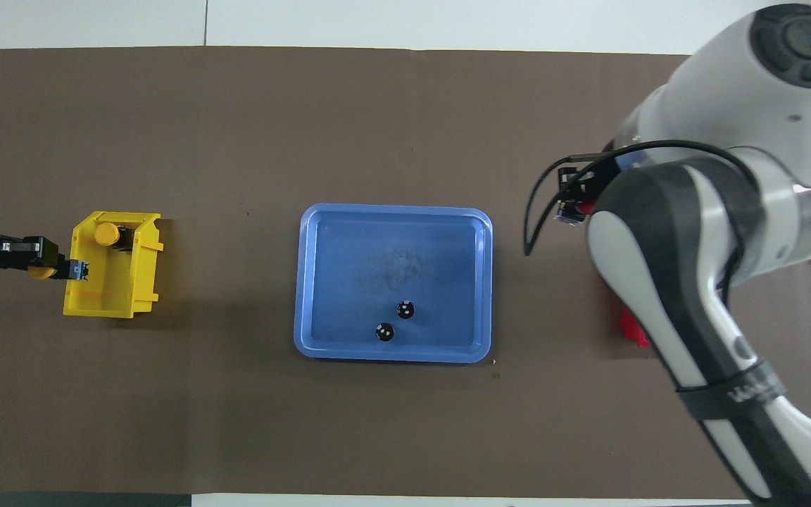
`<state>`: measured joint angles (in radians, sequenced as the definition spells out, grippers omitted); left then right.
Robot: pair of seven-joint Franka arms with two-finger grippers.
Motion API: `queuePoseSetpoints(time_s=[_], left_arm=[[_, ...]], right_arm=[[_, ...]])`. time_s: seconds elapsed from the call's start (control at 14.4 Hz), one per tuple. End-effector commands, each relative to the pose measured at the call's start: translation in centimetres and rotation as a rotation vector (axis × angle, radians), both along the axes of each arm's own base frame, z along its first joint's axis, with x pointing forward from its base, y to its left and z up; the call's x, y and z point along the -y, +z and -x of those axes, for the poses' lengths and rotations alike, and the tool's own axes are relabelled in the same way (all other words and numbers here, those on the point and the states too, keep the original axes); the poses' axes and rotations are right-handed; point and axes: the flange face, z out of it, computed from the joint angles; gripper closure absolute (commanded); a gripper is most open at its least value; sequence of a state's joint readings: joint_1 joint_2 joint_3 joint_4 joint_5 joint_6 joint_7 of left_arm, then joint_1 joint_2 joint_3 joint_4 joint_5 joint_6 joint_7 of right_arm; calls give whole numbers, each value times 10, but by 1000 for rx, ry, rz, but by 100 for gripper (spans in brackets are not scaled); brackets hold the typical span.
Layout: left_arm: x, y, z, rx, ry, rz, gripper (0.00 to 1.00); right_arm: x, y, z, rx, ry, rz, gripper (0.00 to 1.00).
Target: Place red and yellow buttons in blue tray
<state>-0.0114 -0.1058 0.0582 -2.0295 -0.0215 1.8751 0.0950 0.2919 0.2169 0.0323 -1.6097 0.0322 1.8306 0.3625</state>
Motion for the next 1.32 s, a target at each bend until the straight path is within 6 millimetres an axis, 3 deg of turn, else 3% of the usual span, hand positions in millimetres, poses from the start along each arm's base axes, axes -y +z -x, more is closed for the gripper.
queuePoseSetpoints(time_s=[0.0, 0.21, 0.42, 0.9, 1.25], left_arm=[[24, 4, 0, -10, 31, -25, 93], [70, 3, 1, -4, 82, -37, 93], [99, 5, 5, 0, 107, -45, 93], [152, 6, 17, 5, 167, -40, 93], [191, -3, 23, 18, 206, -23, 93]], right_arm=[[-80, -17, 7, 45, -111, -56, 87], [-150, -69, 11, 31, -57, -26, 87], [-169, -94, 12, 32, -21, -2, 86], [-168, -133, 25, 24, -11, 2, 86], [-166, -144, 36, 23, -2, 1, 80]])
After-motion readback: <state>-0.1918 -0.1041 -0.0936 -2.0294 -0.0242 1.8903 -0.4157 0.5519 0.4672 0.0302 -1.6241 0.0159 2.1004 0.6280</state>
